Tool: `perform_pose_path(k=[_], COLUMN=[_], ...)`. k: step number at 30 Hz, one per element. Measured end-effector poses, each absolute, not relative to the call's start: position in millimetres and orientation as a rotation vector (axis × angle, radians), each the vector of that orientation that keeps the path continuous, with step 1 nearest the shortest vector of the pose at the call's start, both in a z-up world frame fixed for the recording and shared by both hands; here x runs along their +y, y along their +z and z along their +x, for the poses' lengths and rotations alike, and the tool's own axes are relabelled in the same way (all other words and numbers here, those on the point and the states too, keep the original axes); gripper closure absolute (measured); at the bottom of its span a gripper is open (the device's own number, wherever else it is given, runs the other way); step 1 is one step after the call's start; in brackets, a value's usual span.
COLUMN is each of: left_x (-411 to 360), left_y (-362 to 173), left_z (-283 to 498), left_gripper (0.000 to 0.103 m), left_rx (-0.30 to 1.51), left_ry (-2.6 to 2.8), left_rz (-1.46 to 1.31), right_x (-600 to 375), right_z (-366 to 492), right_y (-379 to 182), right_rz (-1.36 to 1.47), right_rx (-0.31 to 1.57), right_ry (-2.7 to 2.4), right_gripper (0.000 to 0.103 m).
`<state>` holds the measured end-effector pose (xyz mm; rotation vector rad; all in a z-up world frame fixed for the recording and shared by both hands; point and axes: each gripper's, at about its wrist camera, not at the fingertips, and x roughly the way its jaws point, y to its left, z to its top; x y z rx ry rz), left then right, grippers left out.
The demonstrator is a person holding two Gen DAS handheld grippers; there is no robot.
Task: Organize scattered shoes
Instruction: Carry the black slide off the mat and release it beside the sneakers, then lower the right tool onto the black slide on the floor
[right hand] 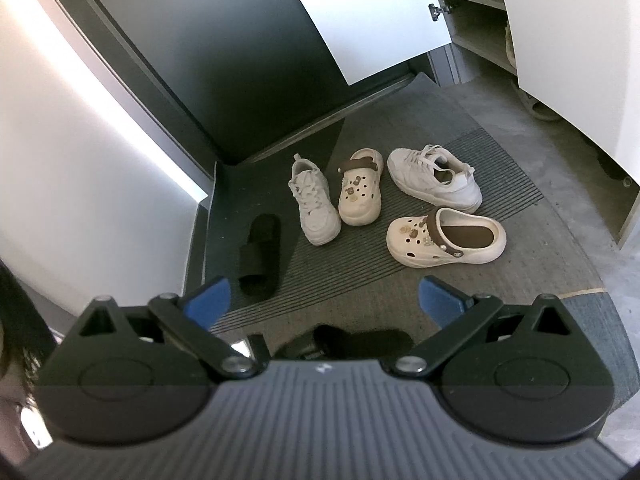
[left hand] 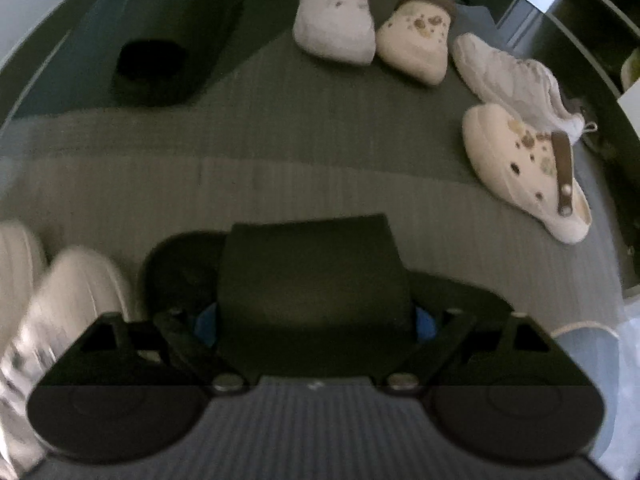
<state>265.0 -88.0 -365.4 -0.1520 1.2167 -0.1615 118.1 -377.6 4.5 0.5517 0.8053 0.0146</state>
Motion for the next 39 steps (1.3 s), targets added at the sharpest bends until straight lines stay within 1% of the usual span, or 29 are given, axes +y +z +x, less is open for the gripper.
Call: perform_pose_path(k=[6,9,11,14,21,26,29,30,32,35,39], left_x=[-79,-77,-78,-77,-82,-97,-107,-110,-113,-110,-91], left_y=[-382,-369,-362,-332,-241,-143,-96,-65,-27,18,50], left_z=[260,255,250,244,235,231,235,236,233,220,193], left_gripper=[0.014,0.014,0.012,0.011,0.008,0.005,0.005,0.004,0.002,0.001,0.001], left_rx=[1.287,1.278,1.265,1.225,1.100,1.035,1.051,1.043,1.020,0.971,0.960], left_ry=[-0.190,-0.203,-0.208,-0.225,-0.304,-0.457,-0.514,-0.507,-0.494,-0.456,-0.390], left_rz=[-0.130,-0.093,-0.077,-0.061,-0.080,-0.083,-0.052,-0.020,0.011,0.041,-0.014], right_x=[-374,-372,-369,-368,-365,-357,-357,-358,-359,-358,-353], right_z=[121,124,124,122,109,103,105,106,106,107,109], right_y=[7,4,0,-4,-7,-5,-5,-6,-8,-9,-9], right_rz=[0.531,0.505,0.484,0.476,0.531,0.519,0.506,0.509,0.506,0.462,0.392], right_rx=[0.802,0.822,0.846,0.869,0.882,0.889,0.910,0.916,0.925,0.941,0.939], right_ry=[0.030,0.030,0.031,0.032,0.044,0.065,0.045,0.044,0.043,0.039,0.030], right_gripper=[0.000,0.000,0.000,0.000,0.000,0.000,0.000,0.000,0.000,0.000,0.000])
